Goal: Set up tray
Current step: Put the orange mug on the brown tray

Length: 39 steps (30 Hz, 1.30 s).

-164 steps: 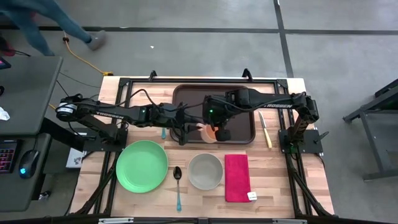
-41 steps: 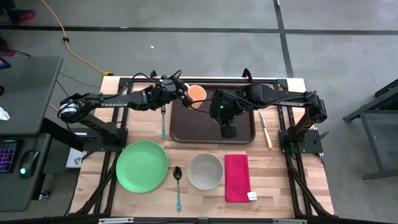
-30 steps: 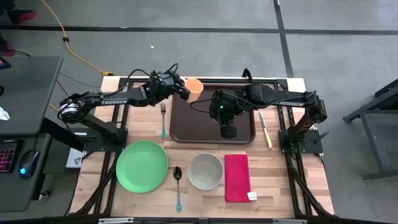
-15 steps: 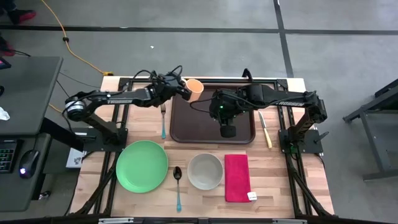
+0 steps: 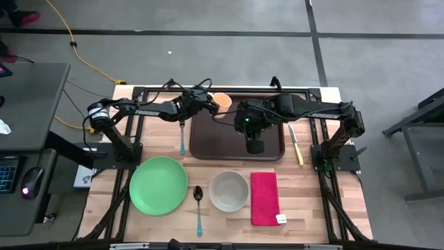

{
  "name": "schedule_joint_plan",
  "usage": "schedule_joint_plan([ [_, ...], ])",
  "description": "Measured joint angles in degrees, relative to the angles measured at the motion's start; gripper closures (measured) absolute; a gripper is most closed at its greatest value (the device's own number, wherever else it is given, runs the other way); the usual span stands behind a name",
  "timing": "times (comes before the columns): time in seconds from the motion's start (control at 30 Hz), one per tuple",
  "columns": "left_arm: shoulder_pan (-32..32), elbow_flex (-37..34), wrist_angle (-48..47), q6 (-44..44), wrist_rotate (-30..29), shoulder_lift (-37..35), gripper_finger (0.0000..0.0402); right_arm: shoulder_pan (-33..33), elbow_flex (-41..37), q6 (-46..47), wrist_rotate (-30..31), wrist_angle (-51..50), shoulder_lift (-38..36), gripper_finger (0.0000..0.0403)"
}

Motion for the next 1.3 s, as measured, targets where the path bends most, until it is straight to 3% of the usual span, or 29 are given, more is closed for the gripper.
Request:
schedule_joint_plan([
  [0.27,0.4,-1.8,0.9,0.8,-2.5,0.0,0.0349,0.0,0.0,0.0,0.0,0.0,0.0,0.0372],
  [0.47,0.4,-8.7,9.2,-1.4,-2.3,0.0,0.0375,0.0,0.0,0.0,0.0,1.7,0.0,0.0379],
  [0.7,0.4,-13.4,15.9,-3.0,-2.3,0.0,0.0351,0.0,0.0,0.0,0.0,4.9,0.0,0.0376],
  [0.8,0.4,-14.3,16.4,-3.4,-3.2,0.0,0.0343,0.0,0.0,0.0,0.0,5.7,0.0,0.0377],
  [1.07,2.3,-14.7,18.4,-3.1,-4.0,0.0,0.0375,0.0,0.0,0.9,0.0,6.5,0.0,0.0378],
  [1.3,4.6,-14.7,18.9,-3.6,-2.3,0.0,0.034,0.0,0.0,1.6,0.0,6.5,0.0,0.0384],
])
